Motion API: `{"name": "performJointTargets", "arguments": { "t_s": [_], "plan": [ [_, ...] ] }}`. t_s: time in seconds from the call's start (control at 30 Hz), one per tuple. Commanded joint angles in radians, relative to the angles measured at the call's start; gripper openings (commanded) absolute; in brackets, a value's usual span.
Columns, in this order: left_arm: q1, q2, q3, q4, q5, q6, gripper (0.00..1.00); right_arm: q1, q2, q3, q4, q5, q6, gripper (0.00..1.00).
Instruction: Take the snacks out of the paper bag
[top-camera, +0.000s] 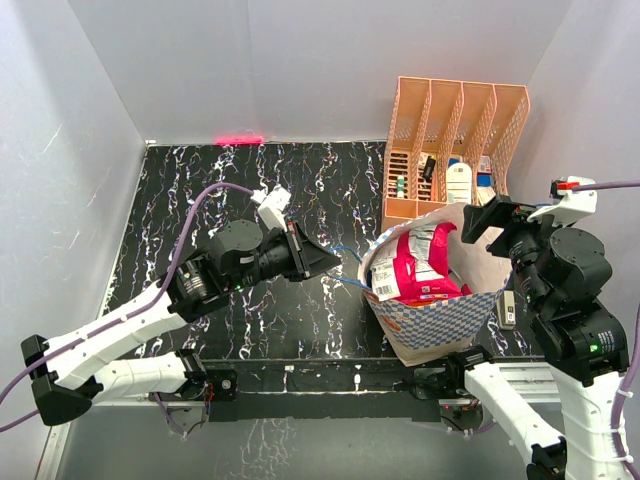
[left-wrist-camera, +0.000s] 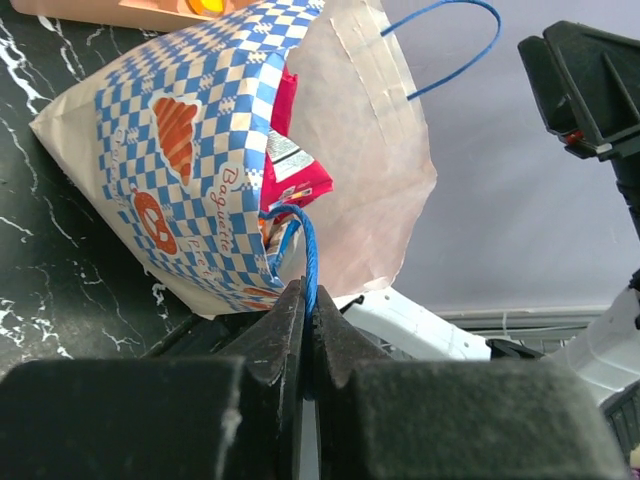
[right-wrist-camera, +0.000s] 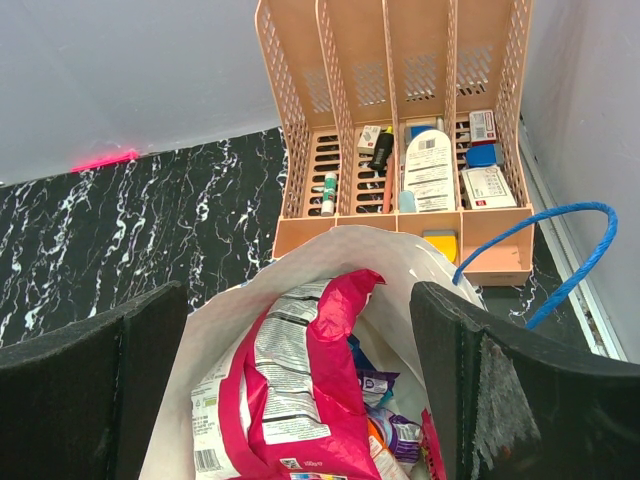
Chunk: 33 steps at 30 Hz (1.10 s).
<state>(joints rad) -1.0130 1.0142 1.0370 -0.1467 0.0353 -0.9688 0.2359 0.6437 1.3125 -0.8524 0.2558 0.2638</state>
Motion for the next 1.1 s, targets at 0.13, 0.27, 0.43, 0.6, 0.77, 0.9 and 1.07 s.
{"name": "performJointTargets", "arguments": {
  "t_s": [0.13, 0.27, 0.43, 0.6, 0.77, 0.9, 1.07],
  "plan": [
    [-0.006, -0.014, 0.106, -0.108, -0.110, 0.064, 0.00, 0.008, -0.007, 0.012, 0.059, -0.011, -0.010, 0.98],
    [-0.006, -0.027, 0.129, -0.141, -0.154, 0.083, 0.00, 0.008, -0.006, 0.014, 0.058, -0.014, -0.009, 0.98],
    [-0.006, -0.034, 0.149, -0.173, -0.190, 0.101, 0.00, 0.008, -0.003, 0.021, 0.059, -0.023, -0.009, 0.98],
    [-0.006, -0.038, 0.179, -0.223, -0.237, 0.126, 0.00, 0.008, 0.002, 0.026, 0.058, -0.033, -0.010, 0.98],
    [-0.006, -0.050, 0.220, -0.277, -0.303, 0.155, 0.00, 0.008, 0.005, 0.028, 0.058, -0.039, -0.010, 0.98],
    [-0.006, -0.065, 0.243, -0.319, -0.354, 0.176, 0.00, 0.008, 0.003, 0.027, 0.058, -0.053, -0.008, 0.98],
    [-0.006, -0.090, 0.258, -0.364, -0.414, 0.190, 0.00, 0.007, -0.019, 0.009, 0.070, -0.071, -0.003, 0.98]
  ]
}}
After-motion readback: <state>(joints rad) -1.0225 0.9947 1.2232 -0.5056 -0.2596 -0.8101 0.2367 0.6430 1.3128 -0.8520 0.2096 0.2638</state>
